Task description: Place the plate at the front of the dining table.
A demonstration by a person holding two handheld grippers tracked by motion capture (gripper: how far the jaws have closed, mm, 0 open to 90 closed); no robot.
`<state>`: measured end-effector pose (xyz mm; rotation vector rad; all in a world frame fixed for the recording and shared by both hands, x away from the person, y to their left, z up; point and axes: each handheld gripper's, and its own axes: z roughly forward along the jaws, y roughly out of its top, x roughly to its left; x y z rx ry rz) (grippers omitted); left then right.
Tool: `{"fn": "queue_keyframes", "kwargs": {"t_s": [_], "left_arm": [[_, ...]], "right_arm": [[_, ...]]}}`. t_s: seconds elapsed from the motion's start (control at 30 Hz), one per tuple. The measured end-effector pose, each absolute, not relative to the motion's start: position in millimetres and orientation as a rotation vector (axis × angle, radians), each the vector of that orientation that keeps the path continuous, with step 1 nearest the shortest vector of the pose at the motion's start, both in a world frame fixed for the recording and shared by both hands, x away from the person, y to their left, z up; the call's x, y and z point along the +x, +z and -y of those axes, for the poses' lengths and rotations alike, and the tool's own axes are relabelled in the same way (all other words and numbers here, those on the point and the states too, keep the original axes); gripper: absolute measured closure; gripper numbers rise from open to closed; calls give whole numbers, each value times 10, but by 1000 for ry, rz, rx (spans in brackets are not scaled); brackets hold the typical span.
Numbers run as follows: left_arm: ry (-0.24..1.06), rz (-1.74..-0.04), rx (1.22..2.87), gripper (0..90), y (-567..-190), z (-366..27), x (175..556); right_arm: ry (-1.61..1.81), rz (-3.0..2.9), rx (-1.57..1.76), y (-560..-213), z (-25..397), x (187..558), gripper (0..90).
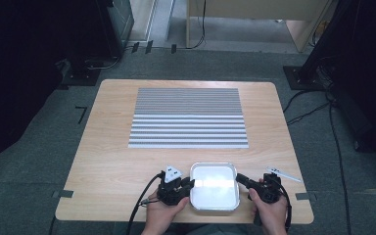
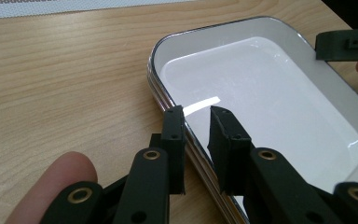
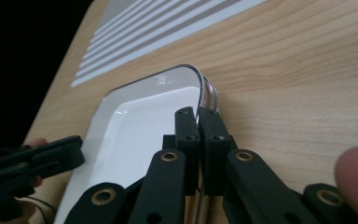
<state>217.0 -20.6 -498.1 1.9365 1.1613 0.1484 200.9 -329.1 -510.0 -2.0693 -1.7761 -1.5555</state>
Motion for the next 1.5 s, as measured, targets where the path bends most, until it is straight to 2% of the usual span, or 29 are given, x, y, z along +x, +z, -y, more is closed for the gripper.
{"fn": "queue_keyframes", "kwargs": {"t_s": [0.37,0.87,1.13,1.23,1.4,1.5], "left_arm": [[163,-1139,1955,734,-5014,255,2170],[166,-1143,1942,749,-4997,248,2171],[127,-1151,1919,755,-4988,226,2188],[81,-1169,1897,747,-4991,204,2209],[-84,-1229,1812,742,-5017,116,2282],[-97,-1230,1809,738,-5018,114,2287]], "right_arm": [[-1596,1739,-2059,-5051,3351,1960,891],[-1534,1749,-2082,-5124,3325,1986,881],[-1575,1708,-2083,-5120,3346,1976,893],[-1578,1709,-2082,-5124,3347,1975,893],[-1570,1706,-2092,-5127,3345,1968,893],[-1574,1706,-2092,-5123,3348,1964,893]]}}
